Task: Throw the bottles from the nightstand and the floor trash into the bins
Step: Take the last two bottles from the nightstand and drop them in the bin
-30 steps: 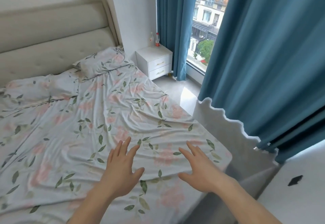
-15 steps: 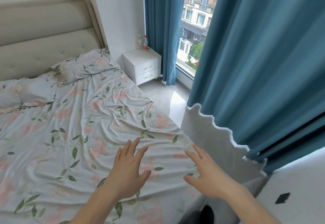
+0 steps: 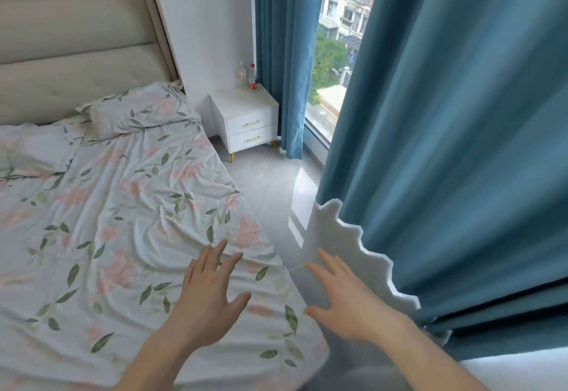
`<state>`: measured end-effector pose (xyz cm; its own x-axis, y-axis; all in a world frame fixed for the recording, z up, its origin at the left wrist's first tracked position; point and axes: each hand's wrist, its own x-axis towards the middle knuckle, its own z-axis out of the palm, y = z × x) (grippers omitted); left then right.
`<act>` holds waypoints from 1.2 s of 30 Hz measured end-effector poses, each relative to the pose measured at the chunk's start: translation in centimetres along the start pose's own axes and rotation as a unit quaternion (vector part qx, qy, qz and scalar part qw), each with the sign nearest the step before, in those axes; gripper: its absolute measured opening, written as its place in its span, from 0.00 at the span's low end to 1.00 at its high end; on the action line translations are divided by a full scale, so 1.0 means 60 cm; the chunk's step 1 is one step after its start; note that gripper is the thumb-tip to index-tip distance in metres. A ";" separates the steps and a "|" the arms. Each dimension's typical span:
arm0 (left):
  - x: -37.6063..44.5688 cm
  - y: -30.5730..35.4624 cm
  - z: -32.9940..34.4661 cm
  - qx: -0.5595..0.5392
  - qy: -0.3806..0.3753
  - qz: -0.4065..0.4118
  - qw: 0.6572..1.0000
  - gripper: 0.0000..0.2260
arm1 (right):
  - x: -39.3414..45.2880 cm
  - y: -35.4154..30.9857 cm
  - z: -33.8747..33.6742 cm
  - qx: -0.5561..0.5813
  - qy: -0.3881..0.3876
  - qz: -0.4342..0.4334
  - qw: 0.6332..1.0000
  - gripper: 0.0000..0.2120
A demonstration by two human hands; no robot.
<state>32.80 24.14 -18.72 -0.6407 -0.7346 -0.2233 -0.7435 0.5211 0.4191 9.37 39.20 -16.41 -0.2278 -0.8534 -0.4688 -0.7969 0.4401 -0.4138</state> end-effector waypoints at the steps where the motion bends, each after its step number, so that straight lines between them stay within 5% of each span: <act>1: 0.007 0.014 -0.003 0.000 -0.001 -0.007 1.000 0.32 | 0.003 0.012 -0.016 0.003 0.001 -0.002 1.000 0.39; 18: 0.190 0.148 0.063 0.042 -0.031 -0.026 0.998 0.31 | 0.092 0.230 -0.122 0.066 -0.012 0.013 0.998 0.38; 30: 0.480 0.454 0.121 0.004 -0.005 -0.047 0.999 0.32 | 0.223 0.540 -0.363 0.036 -0.029 -0.004 0.999 0.40; 36: 0.544 0.488 0.070 -0.006 0.041 -0.090 0.995 0.31 | 0.322 0.562 -0.467 0.006 -0.035 -0.053 0.998 0.39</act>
<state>-10.71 17.24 -17.43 -0.4790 -0.8488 -0.2239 -0.8423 0.3726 0.3894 -37.60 29.75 -17.55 -0.1023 -0.8743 -0.4744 -0.8080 0.3512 -0.4730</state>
